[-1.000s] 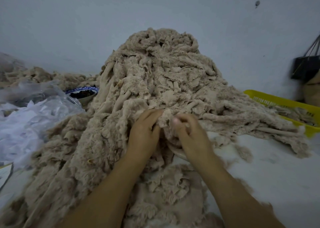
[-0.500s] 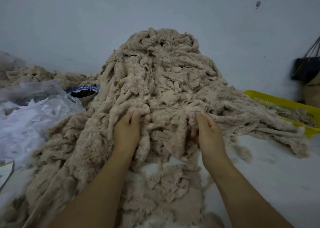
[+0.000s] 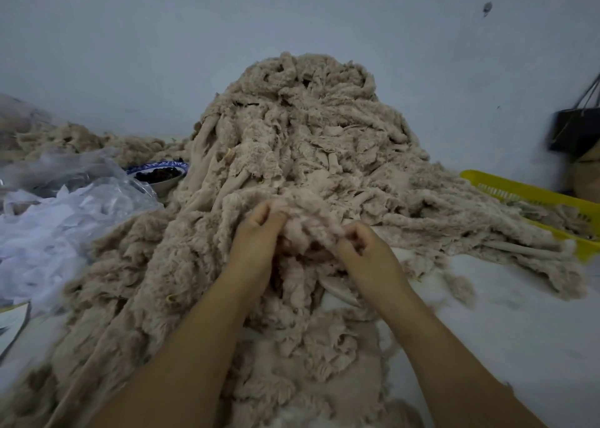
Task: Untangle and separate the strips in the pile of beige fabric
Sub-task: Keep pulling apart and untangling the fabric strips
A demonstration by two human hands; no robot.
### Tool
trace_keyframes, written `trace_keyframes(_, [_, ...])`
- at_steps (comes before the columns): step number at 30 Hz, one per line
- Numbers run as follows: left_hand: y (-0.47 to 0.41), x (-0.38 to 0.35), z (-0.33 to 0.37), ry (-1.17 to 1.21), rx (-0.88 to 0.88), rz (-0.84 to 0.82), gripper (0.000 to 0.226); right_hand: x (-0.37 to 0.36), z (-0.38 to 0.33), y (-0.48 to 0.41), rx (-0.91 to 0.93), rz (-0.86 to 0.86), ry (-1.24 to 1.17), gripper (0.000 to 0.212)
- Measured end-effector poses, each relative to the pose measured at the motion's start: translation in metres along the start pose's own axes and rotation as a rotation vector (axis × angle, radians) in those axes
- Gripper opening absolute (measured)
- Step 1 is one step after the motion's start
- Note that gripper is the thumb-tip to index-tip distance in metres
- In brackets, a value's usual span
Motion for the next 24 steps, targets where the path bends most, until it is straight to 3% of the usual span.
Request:
trace_keyframes(3, [-0.006,0.013,-0.001,0.326,-0.01,0.109,0.026,0.007,0.007,-0.002,-0.096,0.084,0.208,0.017])
trace_keyframes(5, [-0.009,0.022,-0.001,0.484,-0.035,0.144,0.033,0.017,0.009,0.0,-0.123,0.193,0.218,0.015])
trace_keyframes(9, [-0.012,0.026,0.004,0.525,-0.067,0.155,0.019,0.032,0.009,0.0,-0.061,0.354,-0.103,0.02])
trace_keyframes(11, [-0.011,0.019,0.001,0.508,-0.031,0.142,0.015,0.028,0.004,-0.001,-0.009,0.293,-0.241,0.016])
trace_keyframes(13, [-0.01,0.012,0.0,0.536,-0.01,0.093,0.018,0.014,-0.001,-0.002,0.062,0.107,-0.229,0.005])
trace_keyframes(16, [-0.009,0.006,0.003,0.631,-0.009,0.004,0.039,-0.013,0.008,-0.003,0.043,-0.211,0.051,0.033])
trace_keyframes(17, [-0.009,0.006,0.004,0.652,-0.009,-0.013,0.047,-0.018,0.011,-0.004,0.044,-0.232,0.196,0.028])
trace_keyframes(19, [-0.008,0.006,0.005,0.677,0.002,-0.034,0.05,-0.015,0.011,-0.006,0.048,-0.176,0.24,0.004])
trace_keyframes(21, [-0.007,0.005,0.004,0.666,0.016,-0.049,0.039,-0.006,0.012,-0.005,0.071,-0.076,0.073,0.016])
trace_keyframes(24, [-0.005,0.001,0.004,0.629,0.018,-0.089,0.029,0.003,0.004,-0.004,0.113,0.04,-0.101,0.005])
Point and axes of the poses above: each hand's wrist, its own y-axis away from the middle knuckle, its own x-axis out of the back of the hand, z = x × y, the point moved 4 cm from there along -y, towards the middle knuckle, and after that the axes turned 9 degrees about -z, right-handed, at the moved point
